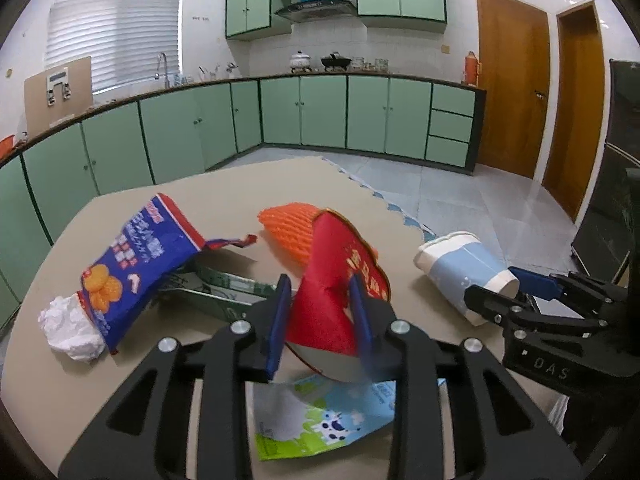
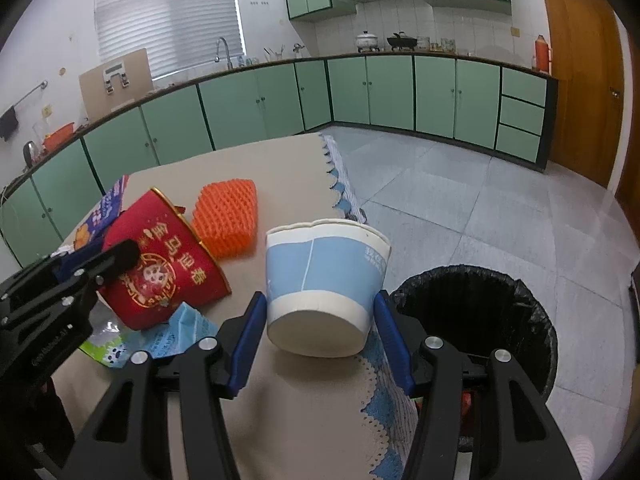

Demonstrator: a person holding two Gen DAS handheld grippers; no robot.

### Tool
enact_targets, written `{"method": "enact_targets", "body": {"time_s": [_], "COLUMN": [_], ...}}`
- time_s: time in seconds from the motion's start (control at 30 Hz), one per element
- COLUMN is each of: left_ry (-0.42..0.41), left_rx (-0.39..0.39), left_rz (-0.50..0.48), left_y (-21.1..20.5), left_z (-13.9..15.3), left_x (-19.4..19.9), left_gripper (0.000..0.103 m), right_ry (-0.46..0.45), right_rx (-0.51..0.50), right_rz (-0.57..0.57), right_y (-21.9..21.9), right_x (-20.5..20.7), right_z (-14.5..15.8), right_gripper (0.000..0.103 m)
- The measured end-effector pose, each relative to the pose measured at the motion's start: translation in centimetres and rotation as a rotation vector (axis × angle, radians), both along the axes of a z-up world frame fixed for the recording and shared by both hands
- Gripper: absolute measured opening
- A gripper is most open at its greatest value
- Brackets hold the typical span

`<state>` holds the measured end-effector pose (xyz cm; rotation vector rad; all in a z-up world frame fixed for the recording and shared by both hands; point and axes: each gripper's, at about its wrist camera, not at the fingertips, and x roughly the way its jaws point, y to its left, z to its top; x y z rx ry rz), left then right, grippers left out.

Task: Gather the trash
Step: 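Lift both paper cups and carry them toward the black bin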

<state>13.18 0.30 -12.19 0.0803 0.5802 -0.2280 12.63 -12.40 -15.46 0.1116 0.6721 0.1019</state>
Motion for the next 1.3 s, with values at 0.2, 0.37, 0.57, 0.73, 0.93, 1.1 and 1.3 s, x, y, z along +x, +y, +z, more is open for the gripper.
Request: {"method": "enact_targets", "body": {"time_s": [0.2, 0.37, 0.57, 0.73, 0.93, 1.1, 1.3], "left_ry": [0.005, -0.016, -0.06, -0.088, -0.112, -0.135, -0.137], "left_rx": [-0.022, -0.041, -0.053, -0.06, -0.077, -0.088, -0.096], "left_rz": [0.003, 0.004, -0.003, -0.021, -0.061, -0.101, -0.16], "left_y": [0.0, 0.2, 0.4, -0.2, -2.2, -4.8, -8.5], "left_z": [-0.1, 0.7, 2.2, 3.4, 4.4, 5.3, 5.4], "left_x": [0.3, -0.2, -0.6, -0.4, 0.5, 1.3, 2.1], "left_gripper": [0.029, 0.027, 0.026, 0.026, 0.026, 0.026, 0.026], "right_ry": [-0.002, -0.035, -0.082, -0.117, -0.153, -0.177, -0.194], "right_rx": [0.008, 0.004, 0.004, 0.01, -0.015, -0.02, -0.032], "right_rz": [0.002, 0.006, 0.006, -0.015, -0.067, -0.117, -0.178], "right_y": [-0.1, -0.5, -0.8, -1.9, -4.0, -6.3, -9.2], "right_x": [-0.1, -0.4, -0.9, -1.3, -1.7, -2.3, -2.7], "right_z": [0.3, 1.3, 3.1, 4.3, 5.7, 6.6, 7.4], "right_gripper": [0.055, 0.054, 0.054, 0.054, 0.054, 0.054, 0.054]}}
